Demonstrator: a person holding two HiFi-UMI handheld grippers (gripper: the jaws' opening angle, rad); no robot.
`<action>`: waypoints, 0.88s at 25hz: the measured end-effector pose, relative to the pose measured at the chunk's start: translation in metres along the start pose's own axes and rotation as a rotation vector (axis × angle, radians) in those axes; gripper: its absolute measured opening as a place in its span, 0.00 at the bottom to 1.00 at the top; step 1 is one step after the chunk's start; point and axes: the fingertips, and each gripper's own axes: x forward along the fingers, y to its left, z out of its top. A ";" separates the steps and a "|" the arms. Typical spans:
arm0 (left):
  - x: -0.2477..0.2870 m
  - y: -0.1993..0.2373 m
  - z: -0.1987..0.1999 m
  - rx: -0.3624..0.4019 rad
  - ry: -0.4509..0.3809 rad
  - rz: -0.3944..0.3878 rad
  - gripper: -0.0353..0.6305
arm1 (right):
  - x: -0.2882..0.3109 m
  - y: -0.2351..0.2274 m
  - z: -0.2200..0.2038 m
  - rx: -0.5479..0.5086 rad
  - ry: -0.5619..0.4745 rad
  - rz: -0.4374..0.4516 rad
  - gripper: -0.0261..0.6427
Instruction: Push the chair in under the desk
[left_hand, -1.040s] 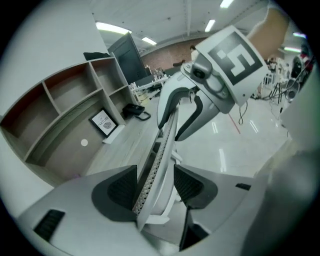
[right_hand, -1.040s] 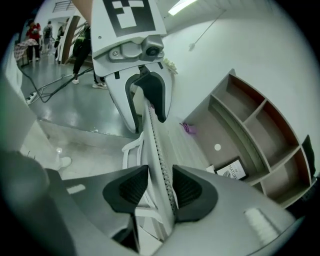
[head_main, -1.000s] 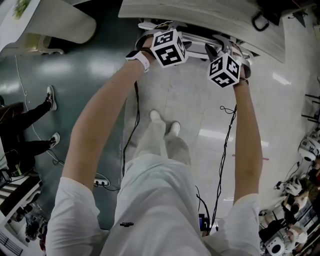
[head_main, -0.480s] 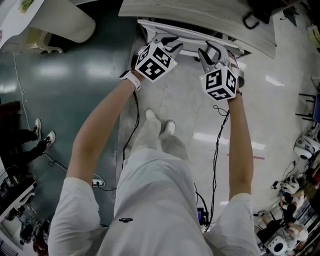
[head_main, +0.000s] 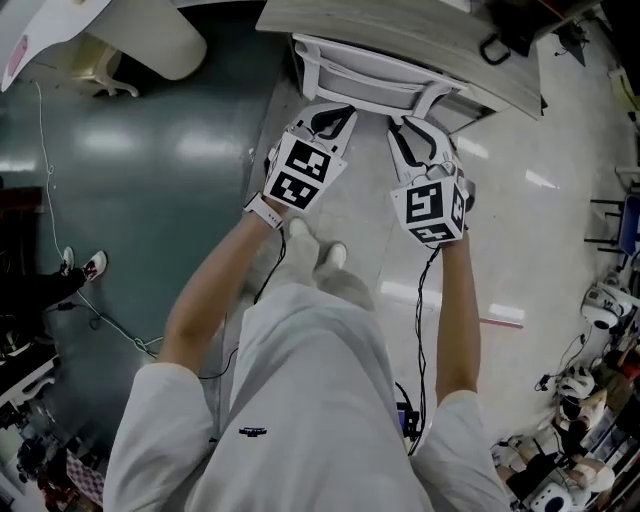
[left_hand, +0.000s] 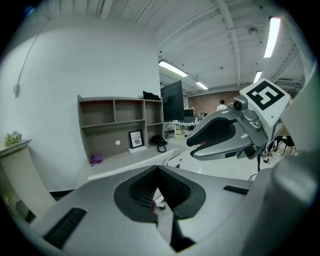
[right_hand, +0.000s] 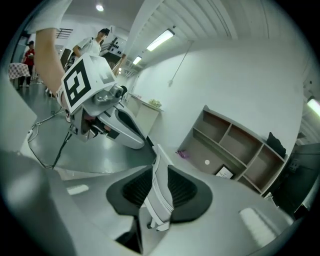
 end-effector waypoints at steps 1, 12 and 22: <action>-0.011 -0.004 0.002 -0.010 -0.009 0.011 0.06 | -0.009 0.005 0.005 0.012 -0.013 -0.009 0.20; -0.130 -0.038 0.002 -0.109 -0.112 0.144 0.06 | -0.098 0.032 0.033 0.211 -0.120 -0.088 0.06; -0.202 -0.054 -0.004 -0.239 -0.139 0.211 0.06 | -0.159 0.039 0.031 0.454 -0.163 -0.144 0.06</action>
